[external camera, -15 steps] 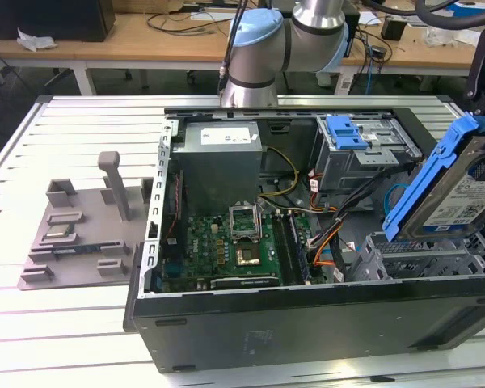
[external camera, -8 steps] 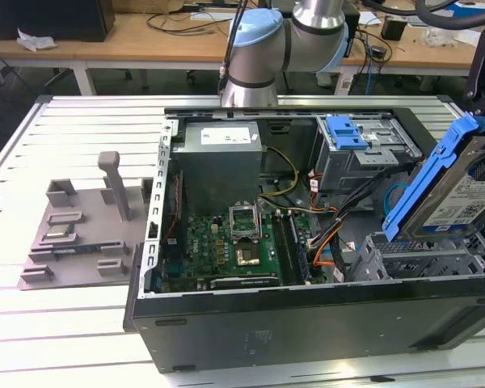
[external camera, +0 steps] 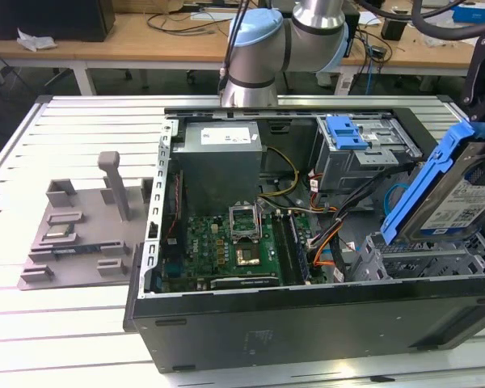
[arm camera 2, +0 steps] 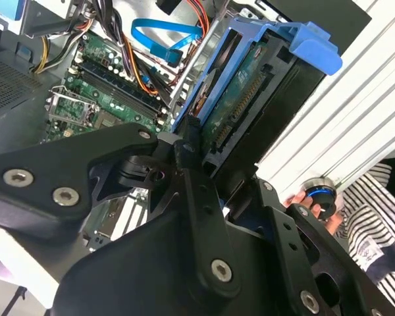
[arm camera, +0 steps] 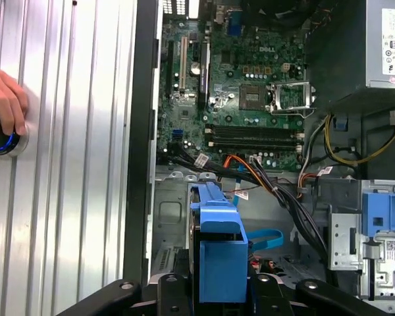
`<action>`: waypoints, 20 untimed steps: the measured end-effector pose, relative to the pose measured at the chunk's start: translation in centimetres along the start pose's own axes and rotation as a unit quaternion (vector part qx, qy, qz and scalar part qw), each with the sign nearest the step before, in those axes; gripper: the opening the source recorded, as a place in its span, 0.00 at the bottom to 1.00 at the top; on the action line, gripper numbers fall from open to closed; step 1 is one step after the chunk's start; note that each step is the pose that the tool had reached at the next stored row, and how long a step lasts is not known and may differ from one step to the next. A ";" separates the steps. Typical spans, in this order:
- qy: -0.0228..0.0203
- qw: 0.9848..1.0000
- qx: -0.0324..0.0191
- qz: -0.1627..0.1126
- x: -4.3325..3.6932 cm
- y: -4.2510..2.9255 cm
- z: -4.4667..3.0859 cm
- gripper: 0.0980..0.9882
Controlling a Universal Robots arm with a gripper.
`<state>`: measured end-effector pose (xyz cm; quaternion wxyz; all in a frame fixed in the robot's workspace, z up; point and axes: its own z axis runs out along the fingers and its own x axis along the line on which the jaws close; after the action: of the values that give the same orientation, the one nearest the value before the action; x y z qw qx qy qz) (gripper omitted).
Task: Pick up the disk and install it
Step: 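Insert the disk into the insertion slot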
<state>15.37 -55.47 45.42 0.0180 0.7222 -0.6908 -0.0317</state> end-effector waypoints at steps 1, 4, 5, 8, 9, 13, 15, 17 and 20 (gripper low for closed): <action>0.000 1.000 0.000 0.000 0.00 0.02 0.12 0.30; 0.000 1.000 0.000 0.000 -0.37 0.09 0.74 0.30; 0.000 1.000 0.000 0.000 -0.43 0.08 0.82 0.30; 0.000 1.000 0.000 0.001 -0.45 0.05 1.14 0.30; 0.000 1.000 0.000 0.002 -0.44 0.05 1.19 0.30; -0.001 1.000 0.000 0.016 -0.48 0.02 1.64 0.30; -0.001 1.000 0.000 0.021 -0.48 0.15 1.81 0.30; -0.001 1.000 0.000 0.021 -0.48 0.27 1.91 0.30; -0.002 1.000 0.003 0.020 -0.50 0.81 1.96 0.30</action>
<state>14.41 -54.97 43.53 0.0153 0.7079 -0.7055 -0.0303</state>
